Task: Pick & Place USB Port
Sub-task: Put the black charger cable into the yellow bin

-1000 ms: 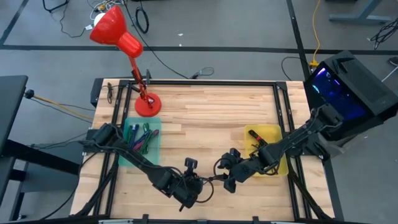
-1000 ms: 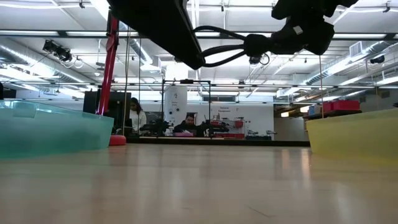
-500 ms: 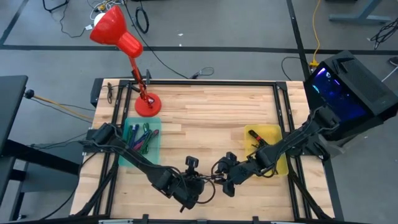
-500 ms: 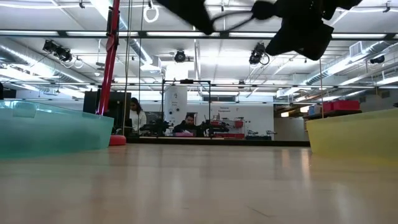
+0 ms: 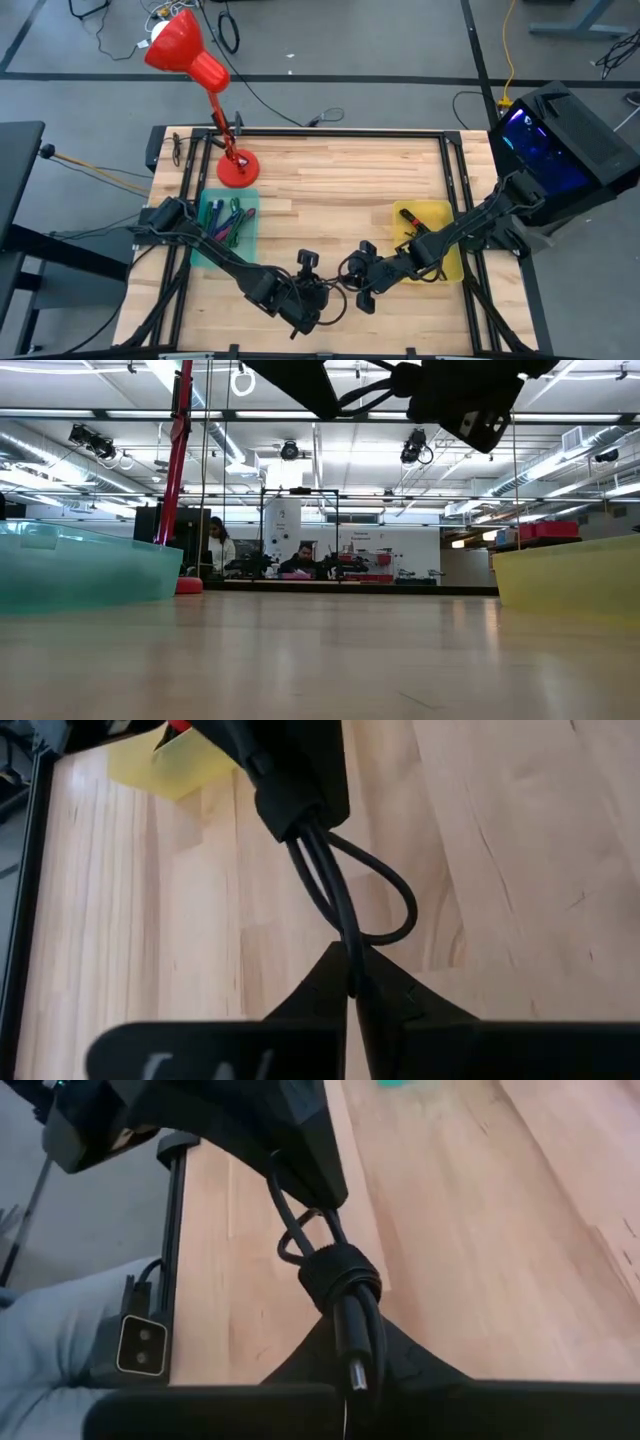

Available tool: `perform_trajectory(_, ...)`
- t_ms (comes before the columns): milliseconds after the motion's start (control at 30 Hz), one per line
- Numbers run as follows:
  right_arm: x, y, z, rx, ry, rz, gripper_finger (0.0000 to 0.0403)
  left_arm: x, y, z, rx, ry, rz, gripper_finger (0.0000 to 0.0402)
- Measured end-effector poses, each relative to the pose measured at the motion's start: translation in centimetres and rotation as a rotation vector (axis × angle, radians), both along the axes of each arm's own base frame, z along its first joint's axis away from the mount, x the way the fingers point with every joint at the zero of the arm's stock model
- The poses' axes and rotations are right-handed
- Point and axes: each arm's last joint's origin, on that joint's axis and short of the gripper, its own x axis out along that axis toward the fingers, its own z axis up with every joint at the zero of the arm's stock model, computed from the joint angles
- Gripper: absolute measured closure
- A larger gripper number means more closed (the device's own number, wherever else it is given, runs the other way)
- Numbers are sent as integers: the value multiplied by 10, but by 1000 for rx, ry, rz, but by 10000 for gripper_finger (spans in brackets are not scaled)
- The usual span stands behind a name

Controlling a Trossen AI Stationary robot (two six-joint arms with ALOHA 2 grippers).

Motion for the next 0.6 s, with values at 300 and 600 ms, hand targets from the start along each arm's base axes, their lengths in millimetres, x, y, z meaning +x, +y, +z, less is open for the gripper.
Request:
perform_trajectory(300, 0, -1, -1, -6, 10, -3, 395, -1, 1, -1, -18, 1, 34, 384)
perform_trajectory(600, 0, -6, -2, -19, 33, -20, 395, -7, -3, -4, -17, 50, 9, 366)
